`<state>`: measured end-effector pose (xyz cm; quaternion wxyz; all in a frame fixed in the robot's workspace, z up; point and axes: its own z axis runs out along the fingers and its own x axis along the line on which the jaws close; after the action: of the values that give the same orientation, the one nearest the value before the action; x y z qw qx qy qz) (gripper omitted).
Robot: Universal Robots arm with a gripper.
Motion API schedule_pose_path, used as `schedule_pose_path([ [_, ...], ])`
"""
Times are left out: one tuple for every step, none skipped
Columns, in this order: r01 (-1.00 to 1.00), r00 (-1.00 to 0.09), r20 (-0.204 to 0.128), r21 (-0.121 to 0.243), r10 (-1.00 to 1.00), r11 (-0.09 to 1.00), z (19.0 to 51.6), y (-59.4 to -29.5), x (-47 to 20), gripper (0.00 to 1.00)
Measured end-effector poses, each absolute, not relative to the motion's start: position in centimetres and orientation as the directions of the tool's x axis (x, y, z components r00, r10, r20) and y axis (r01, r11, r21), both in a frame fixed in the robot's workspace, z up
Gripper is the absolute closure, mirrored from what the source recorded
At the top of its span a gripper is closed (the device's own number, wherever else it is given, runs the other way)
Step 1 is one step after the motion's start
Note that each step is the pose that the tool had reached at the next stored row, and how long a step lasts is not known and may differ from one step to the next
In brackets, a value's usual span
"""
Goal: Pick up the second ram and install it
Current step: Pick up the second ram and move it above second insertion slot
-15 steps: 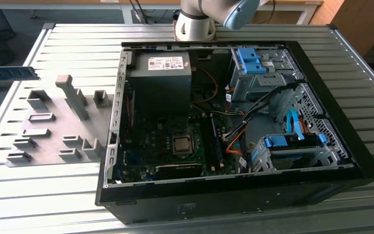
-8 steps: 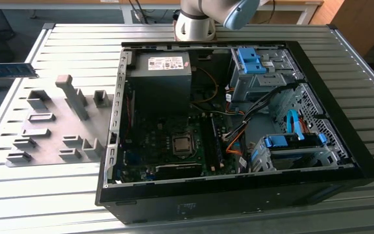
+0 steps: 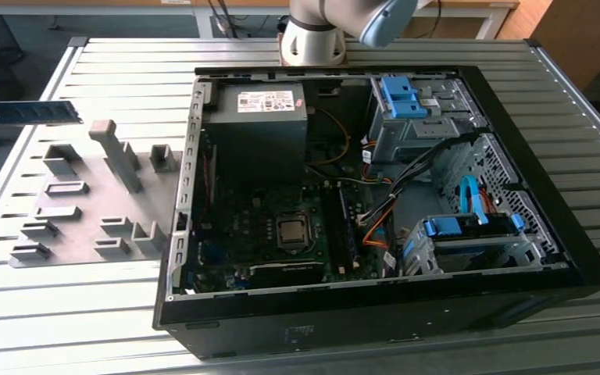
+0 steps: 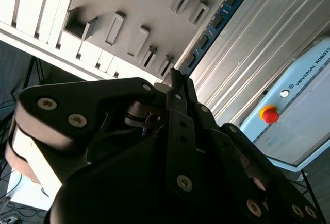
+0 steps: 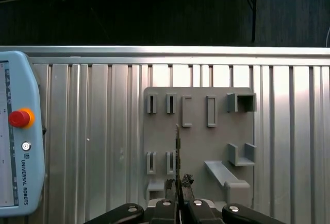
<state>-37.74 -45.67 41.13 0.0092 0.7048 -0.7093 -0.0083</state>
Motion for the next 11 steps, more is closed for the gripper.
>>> schedule_pose_path([
  [-1.0,-0.006,0.001,0.025,-1.0,0.006,41.1,-45.7,-37.4,0.86],
  [-1.0,-0.006,0.001,0.025,-1.0,0.006,41.1,-45.7,-37.1,0.86],
  [-1.0,-0.006,0.001,0.025,-1.0,0.006,41.1,-45.7,-36.7,0.86],
  [-1.0,-0.006,0.001,0.025,-1.0,0.006,41.1,-45.7,-36.4,0.86],
  [-1.0,-0.006,0.001,0.025,-1.0,0.006,41.1,-45.7,-36.0,0.86],
  [-1.0,-0.006,0.001,0.025,-1.0,0.006,41.1,-45.7,-35.7,0.86],
  [-1.0,-0.006,0.001,0.025,-1.0,0.006,41.1,-45.7,-35.4,0.86],
  [-1.0,-0.006,0.001,0.025,-1.0,0.006,41.1,-45.7,-35.1,0.86],
  [-1.0,-0.006,0.001,0.025,-1.0,0.006,41.1,-45.7,-34.8,0.86],
  [-1.0,-0.006,0.001,0.025,-1.0,0.006,41.1,-45.7,-34.5,0.86],
  [-1.0,-0.006,0.001,0.025,-1.0,0.006,41.1,-45.7,-34.2,0.86],
])
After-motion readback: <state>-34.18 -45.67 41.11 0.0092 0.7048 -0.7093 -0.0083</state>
